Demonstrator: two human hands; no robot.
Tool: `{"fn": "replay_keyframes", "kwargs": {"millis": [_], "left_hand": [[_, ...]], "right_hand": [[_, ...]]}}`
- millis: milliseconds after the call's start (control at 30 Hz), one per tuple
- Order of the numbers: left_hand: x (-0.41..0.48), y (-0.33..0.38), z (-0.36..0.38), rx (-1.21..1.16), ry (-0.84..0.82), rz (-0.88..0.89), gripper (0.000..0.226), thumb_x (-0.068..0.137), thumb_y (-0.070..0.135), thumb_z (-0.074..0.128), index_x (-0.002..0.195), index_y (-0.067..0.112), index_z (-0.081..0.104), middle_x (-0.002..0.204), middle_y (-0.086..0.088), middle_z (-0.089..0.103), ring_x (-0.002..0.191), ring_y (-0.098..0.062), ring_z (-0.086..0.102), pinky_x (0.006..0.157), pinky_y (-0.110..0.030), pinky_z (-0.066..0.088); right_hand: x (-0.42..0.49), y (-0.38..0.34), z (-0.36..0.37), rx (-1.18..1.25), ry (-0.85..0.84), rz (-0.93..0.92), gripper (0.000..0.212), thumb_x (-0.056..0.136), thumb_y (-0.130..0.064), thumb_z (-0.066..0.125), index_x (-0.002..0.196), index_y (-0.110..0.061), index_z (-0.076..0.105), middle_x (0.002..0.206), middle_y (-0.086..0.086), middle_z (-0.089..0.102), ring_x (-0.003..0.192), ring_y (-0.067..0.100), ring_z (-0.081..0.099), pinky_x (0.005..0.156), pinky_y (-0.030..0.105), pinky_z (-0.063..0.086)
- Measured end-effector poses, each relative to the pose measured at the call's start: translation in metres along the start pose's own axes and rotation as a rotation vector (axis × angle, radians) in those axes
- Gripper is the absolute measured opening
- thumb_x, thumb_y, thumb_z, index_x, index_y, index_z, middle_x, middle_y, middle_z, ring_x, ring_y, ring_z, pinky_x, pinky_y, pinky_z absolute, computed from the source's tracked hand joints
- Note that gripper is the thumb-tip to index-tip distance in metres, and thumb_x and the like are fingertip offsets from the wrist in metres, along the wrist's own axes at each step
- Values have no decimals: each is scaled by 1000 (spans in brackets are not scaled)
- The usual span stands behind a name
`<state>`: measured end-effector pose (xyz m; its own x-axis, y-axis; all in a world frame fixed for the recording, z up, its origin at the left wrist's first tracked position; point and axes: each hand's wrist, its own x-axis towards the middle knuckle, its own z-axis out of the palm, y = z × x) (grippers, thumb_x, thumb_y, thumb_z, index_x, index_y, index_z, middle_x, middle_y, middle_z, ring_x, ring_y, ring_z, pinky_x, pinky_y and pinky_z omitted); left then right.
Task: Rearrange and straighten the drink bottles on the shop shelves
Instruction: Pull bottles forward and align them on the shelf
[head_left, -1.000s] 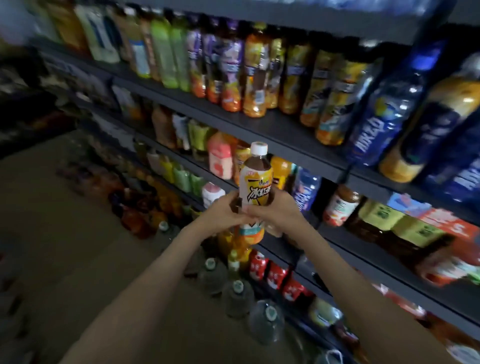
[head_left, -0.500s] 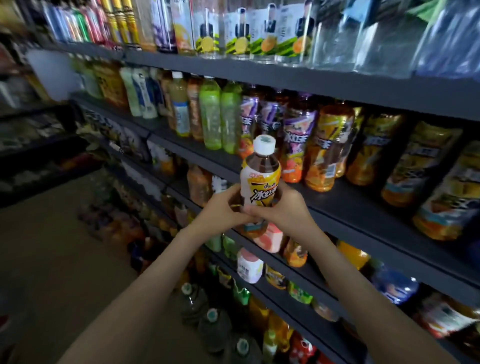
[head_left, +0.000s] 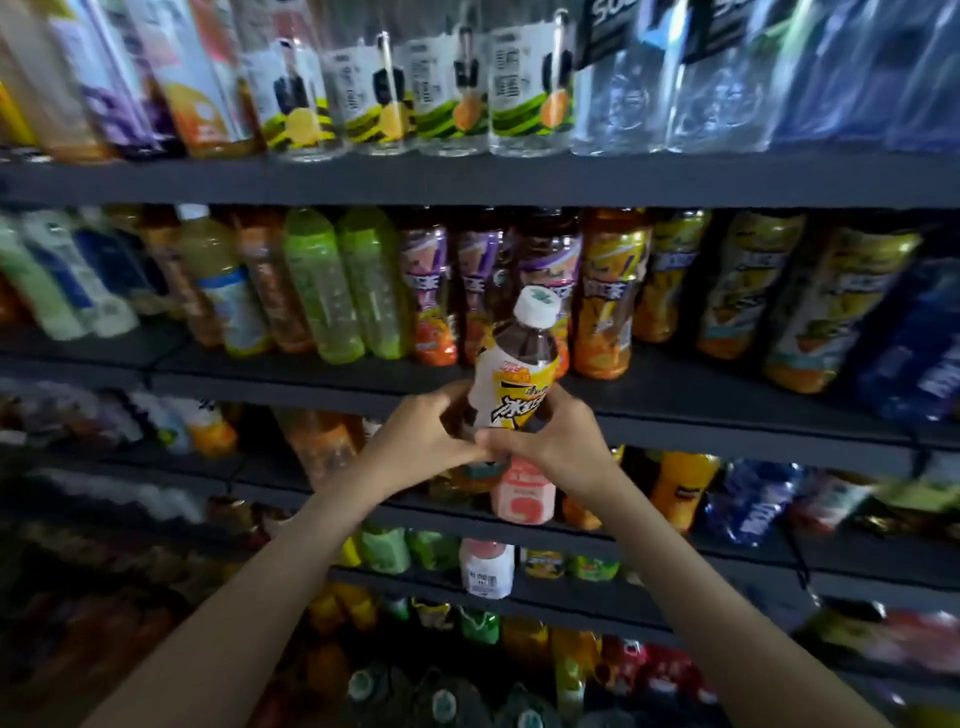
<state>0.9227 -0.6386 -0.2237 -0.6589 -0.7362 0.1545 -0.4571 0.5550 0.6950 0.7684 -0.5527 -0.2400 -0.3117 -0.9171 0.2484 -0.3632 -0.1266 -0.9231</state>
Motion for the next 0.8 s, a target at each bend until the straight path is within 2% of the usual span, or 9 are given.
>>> {"fn": "replay_keyframes", "kwargs": {"millis": [67,133,333,433,500,567,600,700,800], "left_hand": [[9,5,6,-10,-55,81,61,68,29,81,124,31,57,101,19,61,98,0,57,66,-2,37],[18,15,15,-42,-117,159,61,69,30,81,125,33,56,102,21,60,97,3,55,66,1,38],[36,47,47,-235,-284,271,53,72,29,81,117,40,55,105,22,64,99,7,59,78,-7,46],[44,61,59,-290,-338,318,60,74,30,79,127,31,52,113,17,64,105,5,59,85,-13,48],[48,72,64,-258,-332,367,61,77,31,77,130,26,49,113,19,59,102,9,57,82,-6,44],[52,78,69,-156,-216,446,60,81,33,72,134,20,47,118,17,51,105,12,49,85,-2,36],[54,79,72,-59,-77,508,59,83,35,69,135,17,47,126,11,49,114,5,45,92,-6,34],[70,75,83,200,384,653,55,87,30,63,134,9,47,139,-14,44,129,-26,39,106,-35,35],[90,75,96,405,562,595,70,82,17,70,143,12,36,146,-23,32,137,-37,23,112,-54,27]], "right_hand": [[-10,1,-6,-6,95,17,50,64,-28,86,106,-21,61,95,-16,68,90,-8,61,73,8,47],[-20,0,-15,-22,182,33,50,64,-28,86,108,-18,62,94,-14,69,89,-5,63,73,8,47],[-42,-8,-53,-82,373,66,38,66,-25,85,97,-27,64,88,-17,70,85,-5,65,70,11,49],[-47,-10,-72,-101,437,70,37,65,-26,86,97,-24,66,89,-14,72,85,-2,66,73,18,53],[-48,-10,-83,-99,473,68,39,66,-25,84,100,-20,65,91,-11,72,85,0,67,73,19,54],[-47,-9,-94,-110,528,61,37,68,-25,82,101,-19,65,91,-12,72,84,0,67,71,19,55],[-46,-8,-101,-121,558,55,37,69,-25,81,102,-17,64,92,-11,71,85,1,67,72,20,55],[-39,-3,-126,-147,629,65,40,72,-28,79,106,-16,63,97,-9,71,90,4,67,75,23,56],[-30,2,-148,-232,667,95,41,73,-31,79,106,-16,61,97,-8,69,89,4,65,69,15,51]]}}
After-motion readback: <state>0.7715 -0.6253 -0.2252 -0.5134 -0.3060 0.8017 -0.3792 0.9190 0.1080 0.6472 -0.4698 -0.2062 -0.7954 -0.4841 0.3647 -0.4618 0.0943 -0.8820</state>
